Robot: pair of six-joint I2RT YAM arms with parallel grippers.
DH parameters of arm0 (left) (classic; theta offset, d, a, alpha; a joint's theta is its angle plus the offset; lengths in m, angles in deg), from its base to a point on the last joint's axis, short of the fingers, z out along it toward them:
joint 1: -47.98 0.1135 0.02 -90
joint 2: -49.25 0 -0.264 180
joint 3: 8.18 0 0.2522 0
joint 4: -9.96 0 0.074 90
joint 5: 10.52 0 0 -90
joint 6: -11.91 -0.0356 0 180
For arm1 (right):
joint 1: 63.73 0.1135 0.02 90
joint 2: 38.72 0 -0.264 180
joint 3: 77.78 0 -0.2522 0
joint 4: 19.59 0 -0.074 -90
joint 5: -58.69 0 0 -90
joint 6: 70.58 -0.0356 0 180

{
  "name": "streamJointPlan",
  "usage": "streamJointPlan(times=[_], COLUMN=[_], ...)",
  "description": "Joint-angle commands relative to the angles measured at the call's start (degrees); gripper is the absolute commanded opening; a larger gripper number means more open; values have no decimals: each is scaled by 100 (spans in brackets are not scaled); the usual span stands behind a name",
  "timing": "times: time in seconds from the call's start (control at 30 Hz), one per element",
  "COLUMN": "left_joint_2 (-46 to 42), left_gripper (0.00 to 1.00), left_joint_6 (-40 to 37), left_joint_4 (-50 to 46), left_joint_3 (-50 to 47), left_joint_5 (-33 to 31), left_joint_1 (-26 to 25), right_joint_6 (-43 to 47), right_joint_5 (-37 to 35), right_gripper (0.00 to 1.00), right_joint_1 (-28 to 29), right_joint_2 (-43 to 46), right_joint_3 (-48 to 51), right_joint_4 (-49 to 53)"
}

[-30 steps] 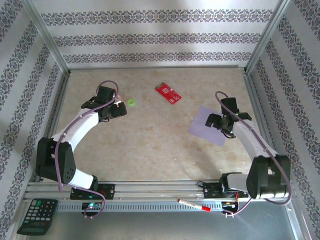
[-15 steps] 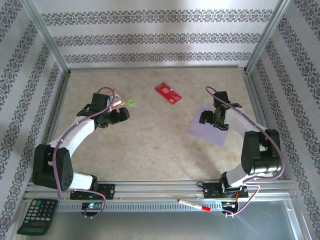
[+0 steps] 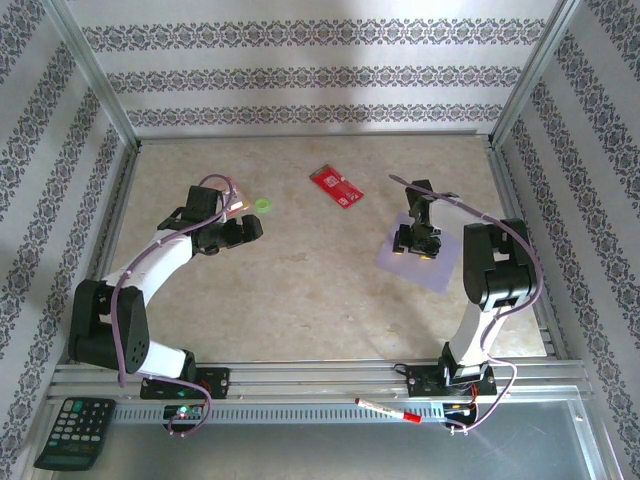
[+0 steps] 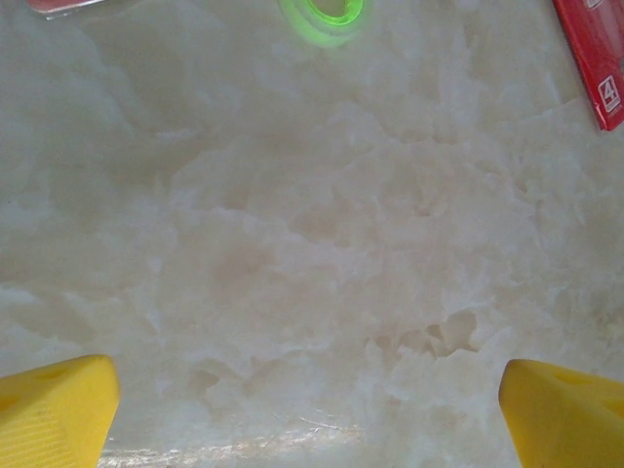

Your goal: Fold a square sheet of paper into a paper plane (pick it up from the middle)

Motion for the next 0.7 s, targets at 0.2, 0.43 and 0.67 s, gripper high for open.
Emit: streamJointPlan(times=[0.2,0.43,0.67], left_joint_2=[75,-122,-374], left_gripper=[100,100,100], left_joint_6=[-106,133,422], left_joint_4=[-114,-190,-395], left_joint_3=[153,-32,-186], left_joint_5=[-60,-301,-378], left_joint_1=[3,11,8], right_joint_6=[-590,-1990,-3388], right_joint_5=[390,1008,1350], right_gripper=[59,57,55], right_joint_1=[1067,2506,3495], right_joint_2=[-226,-540,-1095], right_joint_3=[-240,-515,-1476], right_joint_4=[574,-254,-1379])
